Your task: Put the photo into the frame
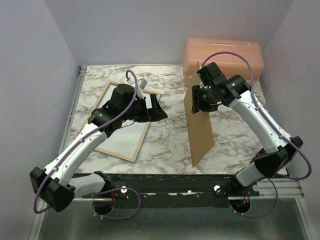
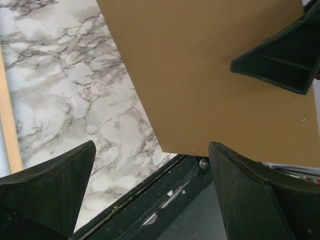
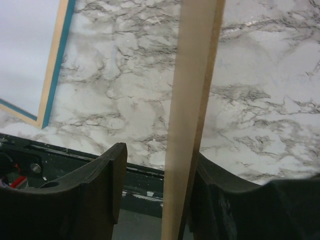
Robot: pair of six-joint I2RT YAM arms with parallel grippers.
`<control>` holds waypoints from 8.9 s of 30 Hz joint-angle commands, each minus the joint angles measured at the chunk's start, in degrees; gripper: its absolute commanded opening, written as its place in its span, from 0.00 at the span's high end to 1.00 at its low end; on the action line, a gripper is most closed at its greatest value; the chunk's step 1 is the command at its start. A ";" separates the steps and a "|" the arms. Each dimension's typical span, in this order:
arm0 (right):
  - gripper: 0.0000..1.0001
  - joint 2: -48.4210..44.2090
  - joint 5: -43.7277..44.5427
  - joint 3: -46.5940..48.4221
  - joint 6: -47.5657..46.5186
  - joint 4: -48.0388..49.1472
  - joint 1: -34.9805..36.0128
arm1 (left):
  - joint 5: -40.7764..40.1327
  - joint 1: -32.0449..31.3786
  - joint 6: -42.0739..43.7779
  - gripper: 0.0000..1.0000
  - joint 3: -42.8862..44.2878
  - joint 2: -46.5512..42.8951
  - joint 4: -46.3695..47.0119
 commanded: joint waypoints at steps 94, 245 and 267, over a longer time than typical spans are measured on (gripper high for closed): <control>0.09 -4.29 -43.65 -69.62 9.58 66.46 -25.66 | 6.24 7.77 -14.50 0.48 -40.27 1.46 50.47; 1.00 -28.72 -0.46 -6.47 -1.97 17.74 -25.30 | 2.29 -17.70 -14.22 1.00 2.77 37.41 12.87; 1.00 -28.96 -10.77 -8.40 -3.51 19.87 -25.30 | 7.38 -12.46 -16.71 0.21 -7.68 29.00 28.08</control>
